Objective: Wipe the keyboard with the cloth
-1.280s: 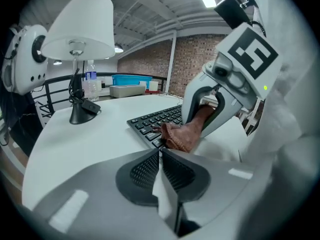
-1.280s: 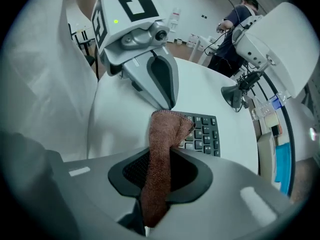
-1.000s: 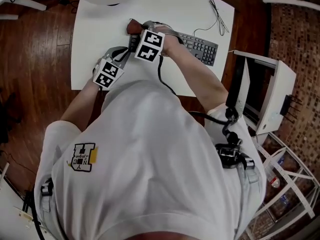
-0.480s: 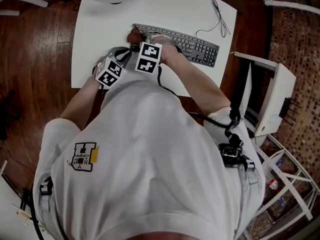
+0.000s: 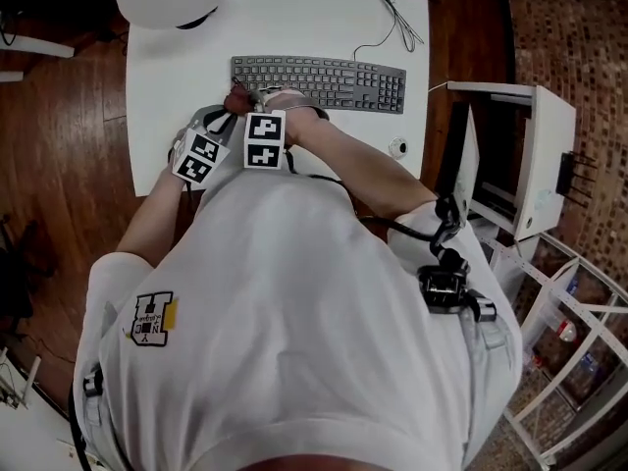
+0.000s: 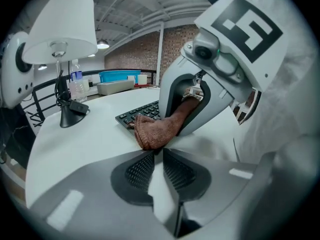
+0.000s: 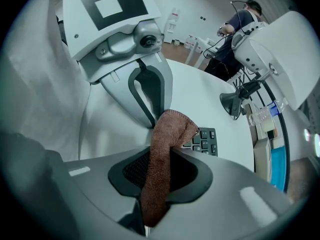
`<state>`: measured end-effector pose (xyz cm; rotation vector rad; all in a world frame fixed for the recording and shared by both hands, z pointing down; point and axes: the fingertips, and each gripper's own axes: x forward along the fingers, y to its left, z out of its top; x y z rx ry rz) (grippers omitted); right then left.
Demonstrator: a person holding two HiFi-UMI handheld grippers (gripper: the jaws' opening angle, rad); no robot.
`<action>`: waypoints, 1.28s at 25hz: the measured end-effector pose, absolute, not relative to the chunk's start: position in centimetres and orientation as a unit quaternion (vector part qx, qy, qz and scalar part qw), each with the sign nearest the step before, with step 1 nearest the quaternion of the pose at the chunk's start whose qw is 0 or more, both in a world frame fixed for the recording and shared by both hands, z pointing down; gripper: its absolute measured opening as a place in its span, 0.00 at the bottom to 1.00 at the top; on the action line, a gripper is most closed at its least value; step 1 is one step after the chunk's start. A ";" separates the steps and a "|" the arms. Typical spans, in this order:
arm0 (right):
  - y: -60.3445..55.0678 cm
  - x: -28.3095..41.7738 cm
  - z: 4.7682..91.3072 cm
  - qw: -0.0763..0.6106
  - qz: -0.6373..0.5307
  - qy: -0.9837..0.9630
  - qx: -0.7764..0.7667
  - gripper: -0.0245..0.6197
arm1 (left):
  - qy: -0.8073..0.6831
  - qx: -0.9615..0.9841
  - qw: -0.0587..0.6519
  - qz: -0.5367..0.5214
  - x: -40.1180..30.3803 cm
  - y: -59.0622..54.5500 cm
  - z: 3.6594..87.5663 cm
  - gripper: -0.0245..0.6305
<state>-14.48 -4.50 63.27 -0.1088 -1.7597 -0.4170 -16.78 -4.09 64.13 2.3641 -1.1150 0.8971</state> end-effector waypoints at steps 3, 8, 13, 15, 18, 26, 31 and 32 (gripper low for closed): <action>-3.8 -14.0 63.1 0.617 -0.179 -0.765 -0.045 0.17 | -0.389 0.843 0.186 0.322 -16.4 -3.6 64.0 0.10; -2.8 -13.7 63.5 0.616 -0.178 -0.766 -0.052 0.17 | -0.366 0.847 0.182 0.340 -16.0 -2.0 64.5 0.10; -1.7 -13.4 63.9 0.618 -0.175 -0.764 -0.065 0.17 | -0.360 0.846 0.188 0.346 -15.8 -0.8 64.6 0.10; -1.1 -13.0 64.4 0.620 -0.172 -0.762 -0.073 0.17 | -0.354 0.846 0.189 0.351 -15.8 0.0 64.7 0.10; -0.5 -12.4 64.9 0.619 -0.178 -0.761 -0.078 0.17 | -0.360 0.844 0.189 0.350 -16.1 0.8 64.6 0.10; 0.7 -11.8 65.0 0.605 -0.205 -0.762 -0.109 0.18 | -0.417 0.839 0.138 0.320 -16.7 0.6 60.8 0.10; 0.7 -11.8 65.1 0.592 -0.210 -0.771 -0.103 0.19 | -0.365 0.856 0.098 0.354 -12.8 -0.6 60.8 0.10; 0.7 -11.8 65.0 0.587 -0.208 -0.776 -0.099 0.19 | -0.356 0.853 0.105 0.366 -12.6 -0.5 61.6 0.10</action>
